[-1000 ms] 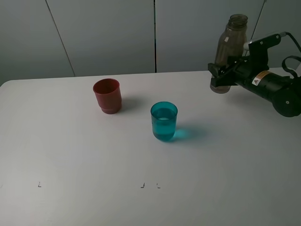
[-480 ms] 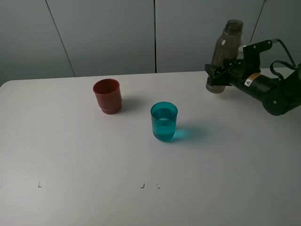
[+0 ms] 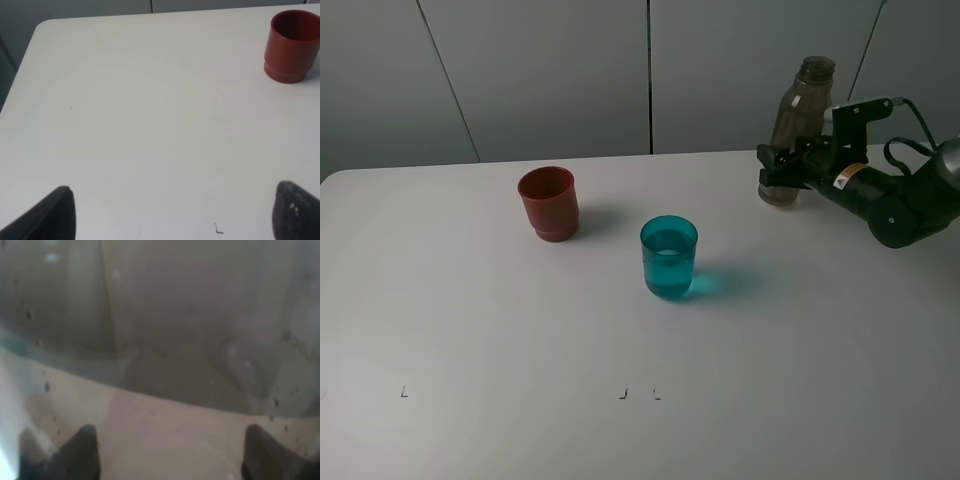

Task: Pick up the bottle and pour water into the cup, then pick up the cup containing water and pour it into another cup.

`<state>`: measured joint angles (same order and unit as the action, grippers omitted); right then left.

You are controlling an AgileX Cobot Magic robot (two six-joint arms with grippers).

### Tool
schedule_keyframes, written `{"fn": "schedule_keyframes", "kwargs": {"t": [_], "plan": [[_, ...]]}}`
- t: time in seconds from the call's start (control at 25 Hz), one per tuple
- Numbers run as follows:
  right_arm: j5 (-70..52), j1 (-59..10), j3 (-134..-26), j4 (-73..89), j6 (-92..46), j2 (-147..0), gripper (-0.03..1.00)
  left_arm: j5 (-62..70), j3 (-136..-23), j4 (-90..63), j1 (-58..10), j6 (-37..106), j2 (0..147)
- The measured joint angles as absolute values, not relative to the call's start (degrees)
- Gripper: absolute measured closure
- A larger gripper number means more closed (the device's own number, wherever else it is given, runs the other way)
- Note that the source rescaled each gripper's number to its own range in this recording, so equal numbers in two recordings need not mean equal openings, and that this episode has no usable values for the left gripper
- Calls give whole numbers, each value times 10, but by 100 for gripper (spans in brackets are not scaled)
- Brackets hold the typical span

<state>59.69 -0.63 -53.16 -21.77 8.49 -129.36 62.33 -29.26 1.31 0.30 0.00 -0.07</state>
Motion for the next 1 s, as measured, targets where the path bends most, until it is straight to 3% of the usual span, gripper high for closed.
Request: {"fn": "schedule_keyframes", "kwargs": {"t": [0.84,0.88,1.0], "plan": [[571,-6,-532,-217,78,-1296,94,623,-293,13,3,0,-1],[571,-6,-532,-217,78,-1296,86,623,-293,13,3,0,-1],[571,-6,-532,-217,88,-1296,37,623,-293,13,3,4,-1]]}}
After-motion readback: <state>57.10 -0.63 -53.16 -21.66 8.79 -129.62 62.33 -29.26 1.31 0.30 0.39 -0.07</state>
